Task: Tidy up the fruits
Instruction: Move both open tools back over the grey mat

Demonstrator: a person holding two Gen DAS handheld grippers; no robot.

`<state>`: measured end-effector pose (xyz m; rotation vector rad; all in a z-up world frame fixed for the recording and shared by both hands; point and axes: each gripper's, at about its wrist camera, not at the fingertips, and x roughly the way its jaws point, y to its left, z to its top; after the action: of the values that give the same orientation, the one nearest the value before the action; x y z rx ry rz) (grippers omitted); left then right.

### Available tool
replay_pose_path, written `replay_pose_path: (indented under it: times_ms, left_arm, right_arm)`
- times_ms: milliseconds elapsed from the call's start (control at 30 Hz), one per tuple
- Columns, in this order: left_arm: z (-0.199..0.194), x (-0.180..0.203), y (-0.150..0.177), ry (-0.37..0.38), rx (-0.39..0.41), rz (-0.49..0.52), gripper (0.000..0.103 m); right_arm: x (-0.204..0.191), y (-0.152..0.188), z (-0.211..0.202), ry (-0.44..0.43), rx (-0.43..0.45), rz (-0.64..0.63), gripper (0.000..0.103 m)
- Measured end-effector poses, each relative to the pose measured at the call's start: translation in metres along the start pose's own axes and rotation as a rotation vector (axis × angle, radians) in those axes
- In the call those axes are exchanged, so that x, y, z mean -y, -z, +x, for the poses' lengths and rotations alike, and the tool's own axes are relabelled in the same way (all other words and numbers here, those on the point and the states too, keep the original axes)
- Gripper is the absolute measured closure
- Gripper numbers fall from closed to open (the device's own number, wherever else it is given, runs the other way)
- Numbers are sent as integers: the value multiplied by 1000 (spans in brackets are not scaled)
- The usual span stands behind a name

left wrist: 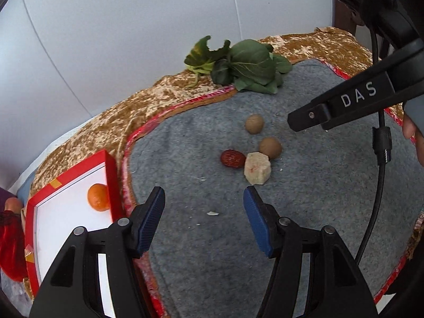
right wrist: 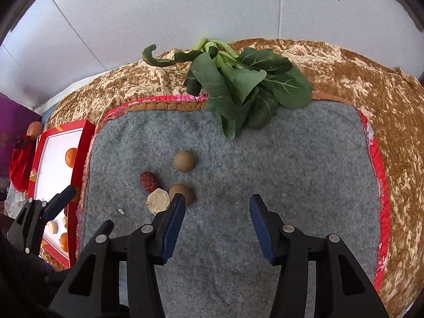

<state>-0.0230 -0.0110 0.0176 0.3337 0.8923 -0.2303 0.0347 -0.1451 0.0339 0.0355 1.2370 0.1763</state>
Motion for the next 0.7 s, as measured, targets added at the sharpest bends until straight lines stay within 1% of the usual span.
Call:
replay_pose_path:
  times_ms: [133,233,300,433,700]
  left_arm:
    - [12,13,-5,73,-20,6,42]
    - [22,19,-8,95,-33,11,42]
    - [29,19,-10,121,-51,-5,42]
    - [43,21,-14,132,-73,-28,42]
    - [60,20,-22,149,-60,-103,43]
  right_arm:
    - [1,0,4,-4,-19,12,51]
    - [5,-2,10,-13,-48,41,52]
    - [9,-3,13,-17,-57,65,52]
    - [17,-4,12,-18,-56,96,53]
    - [25,-3,10,-32,-65,107,53]
